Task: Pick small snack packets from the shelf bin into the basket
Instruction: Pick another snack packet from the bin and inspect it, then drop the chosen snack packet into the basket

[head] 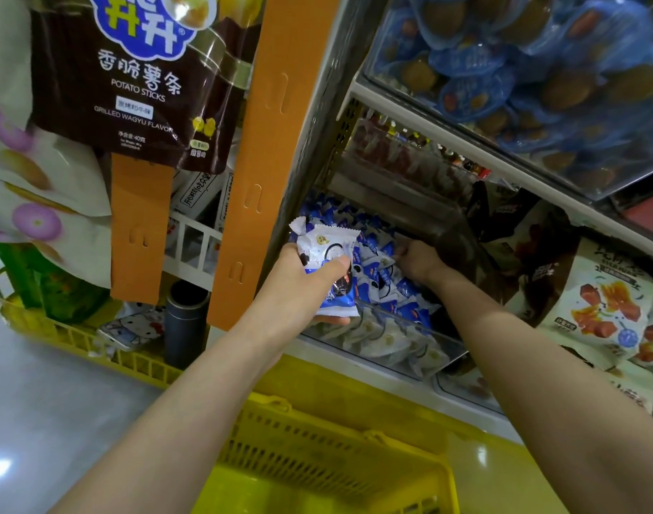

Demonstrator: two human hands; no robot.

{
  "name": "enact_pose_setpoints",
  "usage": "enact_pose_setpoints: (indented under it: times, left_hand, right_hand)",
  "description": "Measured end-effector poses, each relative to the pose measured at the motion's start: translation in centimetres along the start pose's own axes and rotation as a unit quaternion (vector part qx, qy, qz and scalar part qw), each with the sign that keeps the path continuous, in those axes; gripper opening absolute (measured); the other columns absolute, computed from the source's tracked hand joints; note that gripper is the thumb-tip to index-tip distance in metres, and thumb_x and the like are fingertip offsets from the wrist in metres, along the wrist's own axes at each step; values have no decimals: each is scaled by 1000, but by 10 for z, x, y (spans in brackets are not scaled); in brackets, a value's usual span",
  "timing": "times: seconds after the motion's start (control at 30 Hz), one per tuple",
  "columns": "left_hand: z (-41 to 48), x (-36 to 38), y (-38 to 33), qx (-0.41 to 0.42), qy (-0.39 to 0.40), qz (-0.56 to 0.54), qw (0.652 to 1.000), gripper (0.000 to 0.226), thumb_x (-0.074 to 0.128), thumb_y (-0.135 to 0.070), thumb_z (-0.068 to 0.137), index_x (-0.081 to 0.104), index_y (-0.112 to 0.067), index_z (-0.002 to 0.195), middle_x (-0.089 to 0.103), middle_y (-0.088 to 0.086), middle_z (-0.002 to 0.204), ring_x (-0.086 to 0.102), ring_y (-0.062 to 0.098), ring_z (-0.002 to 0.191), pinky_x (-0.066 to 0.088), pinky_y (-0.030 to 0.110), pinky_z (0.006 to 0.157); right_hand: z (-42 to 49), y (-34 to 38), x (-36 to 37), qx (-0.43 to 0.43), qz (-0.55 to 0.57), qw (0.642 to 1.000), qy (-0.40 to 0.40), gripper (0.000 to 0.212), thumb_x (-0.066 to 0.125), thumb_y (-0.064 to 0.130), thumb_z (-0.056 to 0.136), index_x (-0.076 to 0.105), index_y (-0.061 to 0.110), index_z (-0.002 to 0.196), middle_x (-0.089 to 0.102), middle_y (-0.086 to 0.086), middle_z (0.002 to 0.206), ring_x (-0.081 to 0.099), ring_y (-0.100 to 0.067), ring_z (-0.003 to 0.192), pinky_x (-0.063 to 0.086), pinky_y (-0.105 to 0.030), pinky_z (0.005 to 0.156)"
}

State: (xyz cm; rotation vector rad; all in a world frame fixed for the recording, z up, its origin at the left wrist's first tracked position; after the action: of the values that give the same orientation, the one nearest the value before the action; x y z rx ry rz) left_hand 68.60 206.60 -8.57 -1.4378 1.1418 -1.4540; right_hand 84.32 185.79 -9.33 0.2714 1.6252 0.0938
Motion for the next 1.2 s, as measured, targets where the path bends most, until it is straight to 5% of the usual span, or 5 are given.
enact_pose_setpoints:
  times: [0.5, 0.63, 0.8, 1.0, 1.2]
  left_hand:
    - [-28, 36, 21, 20, 61, 213, 975, 39, 56, -34, 90, 49, -20, 126, 56, -4, 129, 51, 9, 117, 39, 33, 104]
    - [-44, 50, 34, 27, 84, 209, 974, 10, 59, -26, 89, 51, -30, 93, 63, -26, 86, 55, -14, 81, 43, 6, 75]
    - [-54, 44, 45, 47, 9, 207, 977, 19, 61, -25, 87, 55, -8, 87, 59, 4, 79, 53, 8, 70, 40, 12, 56]
    - [-58, 42, 62, 11, -21, 164, 986, 25, 53, -20, 93, 52, -14, 68, 56, -3, 63, 54, 16, 72, 48, 33, 65]
    - [-65, 43, 90, -71, -51, 57, 995, 31, 40, -22, 99, 65, -3, 103, 70, 8, 97, 65, 16, 85, 56, 27, 69]
  right_hand:
    - [-184, 43, -30, -216, 301, 926, -72, 23, 46, 32, 96, 64, 18, 96, 64, 8, 83, 58, -6, 77, 47, -29, 74]
    - [-203, 23, -12, -195, 389, 899, -44, 12, 58, 23, 90, 65, 23, 81, 62, 11, 71, 56, -4, 68, 48, -30, 69]
    - [-211, 8, 14, -185, 412, 892, -6, 13, 63, 17, 87, 68, 23, 77, 60, 12, 58, 50, 1, 55, 42, -22, 56]
    - [-215, -1, 24, -184, 391, 902, -12, 15, 60, 16, 88, 67, 23, 77, 65, 12, 68, 58, 4, 65, 47, -22, 64]
    - [-219, -18, 25, -155, 384, 908, -68, 18, 57, 16, 90, 62, 25, 75, 64, 12, 71, 58, 3, 69, 46, -18, 66]
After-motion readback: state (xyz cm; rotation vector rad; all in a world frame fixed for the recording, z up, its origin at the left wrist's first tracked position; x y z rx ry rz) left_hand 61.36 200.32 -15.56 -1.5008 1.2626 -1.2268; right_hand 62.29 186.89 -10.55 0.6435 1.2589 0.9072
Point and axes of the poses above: each hand's wrist, its own z-axis towards the middle knuckle, its own x-axis out of the palm, y = z × x, the point moved 9 cm from there along z, towards the middle knuckle
